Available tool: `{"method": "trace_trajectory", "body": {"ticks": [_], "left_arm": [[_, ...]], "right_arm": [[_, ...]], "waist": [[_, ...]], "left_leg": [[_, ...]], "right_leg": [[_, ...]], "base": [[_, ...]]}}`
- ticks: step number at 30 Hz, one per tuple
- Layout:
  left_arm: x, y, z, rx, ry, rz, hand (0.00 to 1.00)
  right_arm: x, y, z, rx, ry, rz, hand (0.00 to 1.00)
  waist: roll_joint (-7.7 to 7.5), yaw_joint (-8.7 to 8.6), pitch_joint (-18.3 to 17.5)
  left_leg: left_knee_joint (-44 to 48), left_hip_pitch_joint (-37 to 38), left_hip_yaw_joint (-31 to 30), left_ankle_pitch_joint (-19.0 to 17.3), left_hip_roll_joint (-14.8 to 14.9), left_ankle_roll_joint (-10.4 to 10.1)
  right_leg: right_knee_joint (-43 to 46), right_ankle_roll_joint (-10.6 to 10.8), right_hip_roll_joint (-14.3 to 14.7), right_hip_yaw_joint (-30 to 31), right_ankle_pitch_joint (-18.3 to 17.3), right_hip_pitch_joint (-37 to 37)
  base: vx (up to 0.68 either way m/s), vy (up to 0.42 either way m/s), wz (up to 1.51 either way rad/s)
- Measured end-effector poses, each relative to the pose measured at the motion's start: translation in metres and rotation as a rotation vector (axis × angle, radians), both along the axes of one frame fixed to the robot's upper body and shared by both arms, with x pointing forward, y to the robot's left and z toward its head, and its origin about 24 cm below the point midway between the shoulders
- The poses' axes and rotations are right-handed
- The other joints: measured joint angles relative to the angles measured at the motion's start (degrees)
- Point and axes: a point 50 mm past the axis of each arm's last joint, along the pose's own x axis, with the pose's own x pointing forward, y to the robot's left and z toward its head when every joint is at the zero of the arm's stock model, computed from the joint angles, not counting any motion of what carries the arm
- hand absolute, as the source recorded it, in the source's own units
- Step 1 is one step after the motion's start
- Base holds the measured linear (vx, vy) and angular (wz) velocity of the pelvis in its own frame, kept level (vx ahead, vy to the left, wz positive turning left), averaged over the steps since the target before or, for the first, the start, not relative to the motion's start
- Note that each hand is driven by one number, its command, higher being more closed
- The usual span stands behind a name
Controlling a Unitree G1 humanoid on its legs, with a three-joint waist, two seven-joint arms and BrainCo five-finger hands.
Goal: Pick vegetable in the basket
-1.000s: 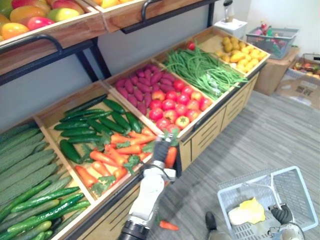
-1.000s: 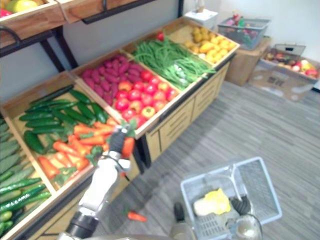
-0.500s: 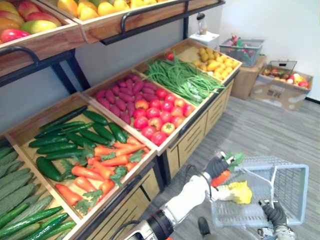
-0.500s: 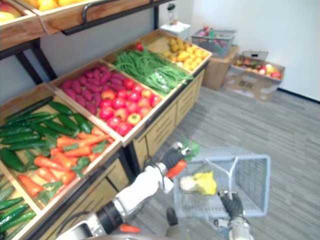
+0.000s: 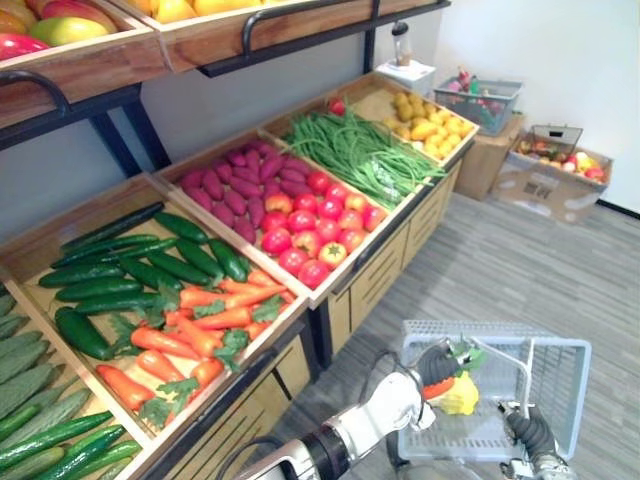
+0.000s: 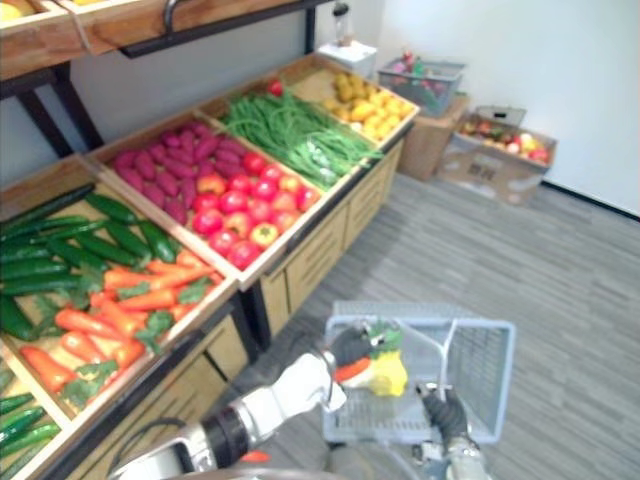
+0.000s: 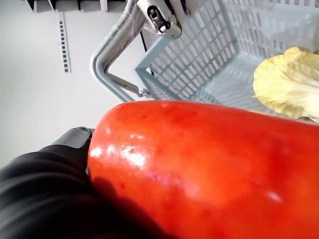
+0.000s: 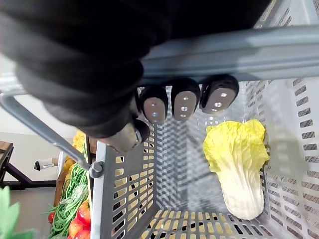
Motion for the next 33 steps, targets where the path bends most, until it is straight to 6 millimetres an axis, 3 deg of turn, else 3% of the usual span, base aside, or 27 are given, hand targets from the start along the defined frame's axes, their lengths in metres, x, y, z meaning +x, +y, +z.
{"method": "trace_trajectory", "body": {"ticks": [7, 17, 21, 33], "left_arm": [[0.0, -0.004, -0.001, 0.034, -0.02, -0.028, 1.0], [0.007, -0.012, 0.003, 0.093, -0.099, -0.051, 1.0], [0.009, -0.014, 0.007, 0.081, -0.116, -0.034, 1.0], [0.018, -0.041, 0.038, -0.015, -0.165, -0.026, 1.0]], "right_arm": [[0.0, 0.001, 0.0, 0.16, -0.033, -0.051, 1.0], [0.009, -0.007, 0.011, 0.19, -0.084, -0.021, 1.0], [0.016, 0.001, 0.014, 0.203, -0.102, 0.013, 1.0], [0.025, 0.022, 0.005, 0.283, -0.078, 0.058, 1.0]], "waist": [[-1.14, -0.69, 0.43], [-1.42, -0.98, 0.6], [-1.74, -2.19, 0.8], [-2.14, -2.58, 1.51]], "left_leg": [[0.13, -0.48, -0.19, -0.09, -0.18, 0.21], [1.24, -2.09, -0.15, -0.92, -0.37, 0.83], [2.11, -2.39, 0.33, -1.31, -0.18, 0.79], [3.04, -2.85, 0.92, -2.02, 0.54, 0.61]], "right_leg": [[1.14, 0.61, -0.03, -0.04, -0.29, -0.92], [2.38, 0.88, -0.34, 0.4, -0.74, -2.74], [2.46, 0.79, -0.23, 0.85, -0.77, -3.11], [2.9, 0.7, 0.4, 1.23, -0.83, -3.79]], "base": [[0.0, 0.0, 0.0], [-0.02, -0.012, -0.01], [-0.01, -0.019, -0.06], [0.0, -0.008, -0.02]]}}
